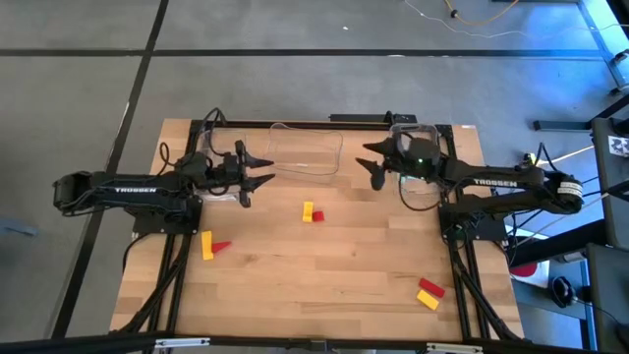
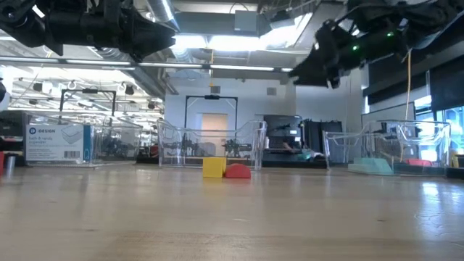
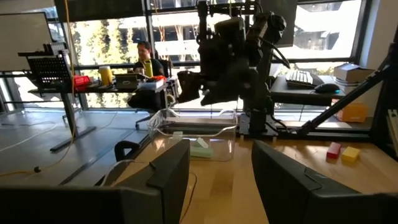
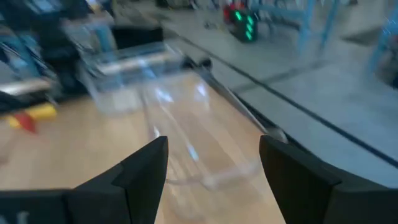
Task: Sort & place blocks by color
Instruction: Put the left red block into the middle transparent bin
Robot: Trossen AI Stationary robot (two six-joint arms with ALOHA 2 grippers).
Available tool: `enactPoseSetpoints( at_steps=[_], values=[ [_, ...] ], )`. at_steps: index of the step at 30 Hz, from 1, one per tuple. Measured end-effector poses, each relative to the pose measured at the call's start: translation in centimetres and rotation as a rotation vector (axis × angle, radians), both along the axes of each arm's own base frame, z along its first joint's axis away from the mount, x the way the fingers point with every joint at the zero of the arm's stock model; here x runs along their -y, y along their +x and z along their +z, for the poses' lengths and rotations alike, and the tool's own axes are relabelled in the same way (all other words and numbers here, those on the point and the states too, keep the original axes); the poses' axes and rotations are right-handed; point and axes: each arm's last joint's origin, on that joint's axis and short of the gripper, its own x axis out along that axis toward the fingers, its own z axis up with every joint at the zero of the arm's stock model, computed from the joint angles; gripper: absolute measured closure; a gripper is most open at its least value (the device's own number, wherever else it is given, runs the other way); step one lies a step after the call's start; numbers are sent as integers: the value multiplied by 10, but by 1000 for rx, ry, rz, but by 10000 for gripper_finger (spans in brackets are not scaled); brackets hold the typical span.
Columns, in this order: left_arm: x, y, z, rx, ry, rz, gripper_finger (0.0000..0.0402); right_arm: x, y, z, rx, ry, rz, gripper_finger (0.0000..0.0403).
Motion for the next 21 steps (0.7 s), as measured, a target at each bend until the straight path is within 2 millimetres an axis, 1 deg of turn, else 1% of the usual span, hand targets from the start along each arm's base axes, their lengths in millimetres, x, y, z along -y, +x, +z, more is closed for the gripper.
enactPoseSetpoints(
  at_steps=[4,8,10,14,21],
  values=[
    [1,-6,1,-16,-4,5,237,-6,-13,4,70,-41,54,147],
    [4,-16,9,28,-11,11,237,-12,-26,14,146,-63,95,147],
    [5,-17,9,20,-24,-12,237,-16,-30,15,167,-66,130,147],
    [8,-17,9,17,-26,-48,237,-21,-35,17,200,-76,165,147],
    [8,-17,8,18,-37,-52,237,-27,-34,17,203,-76,194,147]
  ],
)
